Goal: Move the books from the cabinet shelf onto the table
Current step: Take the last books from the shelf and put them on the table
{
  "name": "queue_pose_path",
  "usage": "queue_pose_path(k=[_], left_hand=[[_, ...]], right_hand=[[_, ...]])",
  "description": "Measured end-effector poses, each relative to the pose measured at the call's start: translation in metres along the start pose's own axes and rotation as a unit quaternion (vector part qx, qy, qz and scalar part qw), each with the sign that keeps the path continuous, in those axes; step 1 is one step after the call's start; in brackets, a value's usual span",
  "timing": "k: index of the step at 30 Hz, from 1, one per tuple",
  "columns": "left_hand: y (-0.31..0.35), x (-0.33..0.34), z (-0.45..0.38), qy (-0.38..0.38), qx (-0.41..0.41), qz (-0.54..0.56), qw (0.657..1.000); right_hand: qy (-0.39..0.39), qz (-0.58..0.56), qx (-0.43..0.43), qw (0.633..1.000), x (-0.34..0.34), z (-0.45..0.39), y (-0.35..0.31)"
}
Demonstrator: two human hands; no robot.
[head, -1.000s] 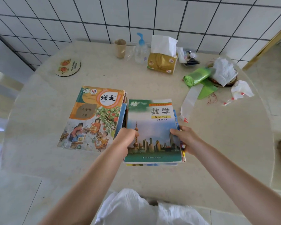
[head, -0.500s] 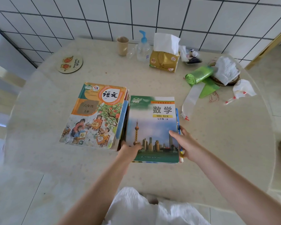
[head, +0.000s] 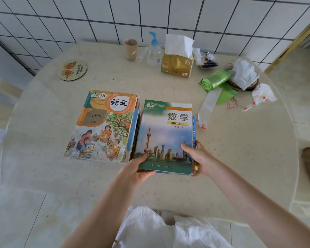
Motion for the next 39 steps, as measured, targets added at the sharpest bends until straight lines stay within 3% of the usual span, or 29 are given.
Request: queue_pose_path(k=[16,29,33,39], left_hand=[[0.001,0.001,0.005,0.009,0.034,-0.008,0.999],[-0.047,0.005,0.029,0.007,0.054,-0.178,0.982],[-0.086,0.027,0.035,-0.081,0.060,-0.258,0.961],[-0.110,0.045,0.026,-0.103,0.064,-0.353,0.928]], right_hand=[[0.004,0.013,-0.026,1.000,0.005,0.009,-0.004],[0.075,0.123,-0.196,0.970,-0.042,0.044,-0.003],[0.111,0.119,-0.237,0.958,-0.069,0.061,0.025],[0.174,0.074,-0.243,0.951,-0.096,0.092,0.075]])
Point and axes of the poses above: each hand's wrist, its own z-axis away from the middle knuckle, its own x-axis out of the palm, y = z × x, the point moved 7 cm from there along -z, towards the middle knuckle, and after that the axes turned 2 degrees about y, right-handed, at the moved point
